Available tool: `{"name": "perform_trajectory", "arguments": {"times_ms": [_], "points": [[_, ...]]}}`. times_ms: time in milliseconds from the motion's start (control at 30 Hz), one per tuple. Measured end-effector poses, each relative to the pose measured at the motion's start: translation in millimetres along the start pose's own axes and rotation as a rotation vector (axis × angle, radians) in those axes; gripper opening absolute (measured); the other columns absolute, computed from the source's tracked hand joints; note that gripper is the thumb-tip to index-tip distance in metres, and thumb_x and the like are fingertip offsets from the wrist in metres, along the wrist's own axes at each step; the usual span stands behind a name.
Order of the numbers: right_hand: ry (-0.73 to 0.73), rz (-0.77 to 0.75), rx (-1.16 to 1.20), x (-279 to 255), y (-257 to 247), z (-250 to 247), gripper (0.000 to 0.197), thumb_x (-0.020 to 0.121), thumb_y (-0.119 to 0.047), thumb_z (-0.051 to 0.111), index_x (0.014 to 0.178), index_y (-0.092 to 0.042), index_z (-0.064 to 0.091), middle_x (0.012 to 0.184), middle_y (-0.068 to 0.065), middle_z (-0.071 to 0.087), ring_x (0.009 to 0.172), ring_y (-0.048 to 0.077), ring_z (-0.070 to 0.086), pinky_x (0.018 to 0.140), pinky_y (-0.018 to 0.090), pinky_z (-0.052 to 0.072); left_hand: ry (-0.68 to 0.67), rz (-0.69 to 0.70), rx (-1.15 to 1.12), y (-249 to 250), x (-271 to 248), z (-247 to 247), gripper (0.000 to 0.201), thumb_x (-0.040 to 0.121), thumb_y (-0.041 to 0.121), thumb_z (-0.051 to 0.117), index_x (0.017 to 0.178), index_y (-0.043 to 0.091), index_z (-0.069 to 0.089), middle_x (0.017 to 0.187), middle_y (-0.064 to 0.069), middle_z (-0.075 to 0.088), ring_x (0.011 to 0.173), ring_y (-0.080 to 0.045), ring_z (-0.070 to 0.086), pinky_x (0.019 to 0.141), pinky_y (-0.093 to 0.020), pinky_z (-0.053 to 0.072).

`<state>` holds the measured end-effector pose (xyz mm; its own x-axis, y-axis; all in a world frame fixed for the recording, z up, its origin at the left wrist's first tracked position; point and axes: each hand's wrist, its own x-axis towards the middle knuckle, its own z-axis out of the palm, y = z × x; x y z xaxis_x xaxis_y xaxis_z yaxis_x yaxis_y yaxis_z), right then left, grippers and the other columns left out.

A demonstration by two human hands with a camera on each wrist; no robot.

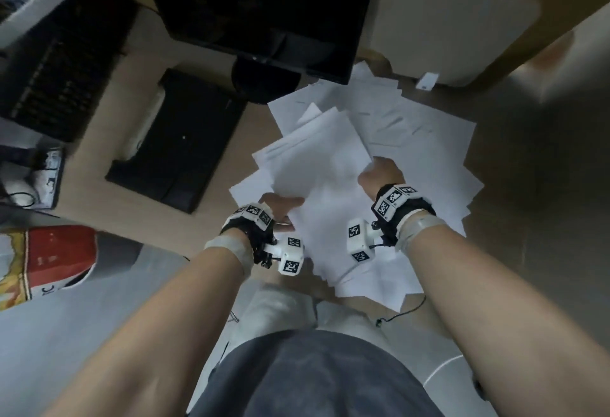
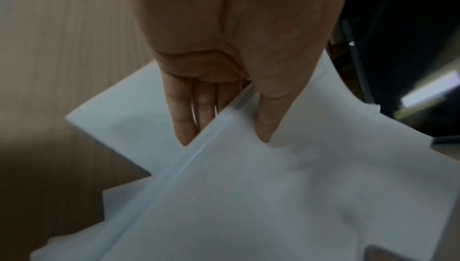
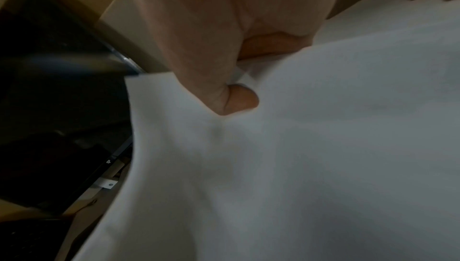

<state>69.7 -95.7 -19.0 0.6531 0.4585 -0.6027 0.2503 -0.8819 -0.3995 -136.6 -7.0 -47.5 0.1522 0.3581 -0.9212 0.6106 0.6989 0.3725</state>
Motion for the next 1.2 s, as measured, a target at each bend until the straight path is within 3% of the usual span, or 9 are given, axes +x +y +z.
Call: {"name": "perform_trajectory", "arguments": {"times_ms": [100,200,400,533,633,733,867,1000,1200], "points": [[-0.025,0.025,-0.068,11.5,-15.8,5.2,0.018,0.084,-0.017,0.048,0.067,-0.011,0.053,0.071,0.007,0.058,0.069,0.029,0.056,0.064,0.027,0.04,-0.007,0.002,0.021,0.2,13.6,-1.9,0.044,0.086,0.029,0.071,0.121,0.006,0.058,0.109,-0.012,0.067,0.099,-0.025,0.065,0.09,-0.041,0.055],[-0.073,0.035,-0.093,18.6,-7.3,5.9,0.016,0.087,-0.019,0.051,0.075,-0.012,0.058,0.068,0.0,0.053,0.059,0.017,0.048,0.061,0.025,0.036,0.069,0.076,0.249,12.0,28.0,1.9,0.052,0.088,0.039,0.066,0.124,0.002,0.057,0.112,-0.021,0.064,0.103,-0.034,0.062,0.08,-0.034,0.048],[-0.02,0.095,0.022,21.4,45.3,4.3,0.014,0.09,-0.008,0.048,0.076,-0.009,0.05,0.082,0.007,0.055,0.077,0.025,0.052,0.054,0.027,0.03,0.077,0.227,0.479,35.0,39.1,29.2,0.049,0.089,0.034,0.064,0.131,0.008,0.056,0.127,-0.017,0.06,0.113,-0.035,0.058,0.092,-0.038,0.049],[0.038,0.135,0.09,19.3,82.6,-3.8,0.021,0.093,-0.007,0.045,0.109,-0.002,0.057,0.107,0.014,0.06,0.088,0.028,0.056,0.069,0.026,0.036,0.336,0.319,0.639,42.5,46.3,35.0,0.058,0.081,0.021,0.063,0.136,0.031,0.048,0.148,-0.002,0.035,0.136,-0.029,0.032,0.109,-0.045,0.035],[0.041,0.151,0.188,19.9,100.6,-5.1,0.026,0.094,-0.005,0.043,0.116,-0.001,0.056,0.114,0.016,0.062,0.087,0.025,0.054,0.072,0.028,0.038,0.345,0.313,0.737,45.1,56.9,27.2,0.075,0.079,0.01,0.062,0.146,0.031,0.034,0.156,0.002,0.023,0.144,-0.025,0.018,0.116,-0.045,0.027],[0.041,0.142,0.284,17.4,109.1,-6.2,0.026,0.095,-0.006,0.043,0.118,-0.003,0.055,0.119,0.016,0.061,0.092,0.027,0.056,0.076,0.029,0.041,0.348,0.276,0.88,47.8,64.2,22.6,0.077,0.079,0.016,0.07,0.145,0.031,0.034,0.15,-0.005,0.029,0.139,-0.03,0.025,0.112,-0.047,0.032],[0.039,0.114,0.371,10.4,113.7,-9.4,0.047,0.102,-0.022,0.045,0.147,-0.013,0.037,0.149,0.005,0.043,0.135,0.025,0.041,0.109,0.032,0.032,0.459,0.316,1.032,55.5,64.1,25.3,0.076,0.074,0.034,0.076,0.141,0.035,0.04,0.143,-0.011,0.03,0.131,-0.034,0.032,0.106,-0.046,0.033],[0.103,0.11,0.421,14.6,107.9,-9.5,0.05,0.102,-0.028,0.045,0.149,-0.015,0.034,0.153,0.002,0.037,0.14,0.023,0.036,0.113,0.03,0.025,0.321,0.305,1.031,66.5,71.6,19.8,0.074,0.082,0.053,0.065,0.144,0.021,0.04,0.144,-0.012,0.041,0.131,-0.033,0.039,0.107,-0.043,0.036],[0.129,0.195,0.543,25.7,103.6,-10.0,0.047,0.1,-0.019,0.048,0.144,-0.007,0.041,0.143,0.008,0.047,0.132,0.027,0.045,0.109,0.033,0.035,0.128,0.331,0.667,66.2,74.4,2.6,0.049,0.092,0.037,0.062,0.123,-0.001,0.058,0.123,-0.022,0.062,0.113,-0.038,0.058,0.096,-0.042,0.045]]}}
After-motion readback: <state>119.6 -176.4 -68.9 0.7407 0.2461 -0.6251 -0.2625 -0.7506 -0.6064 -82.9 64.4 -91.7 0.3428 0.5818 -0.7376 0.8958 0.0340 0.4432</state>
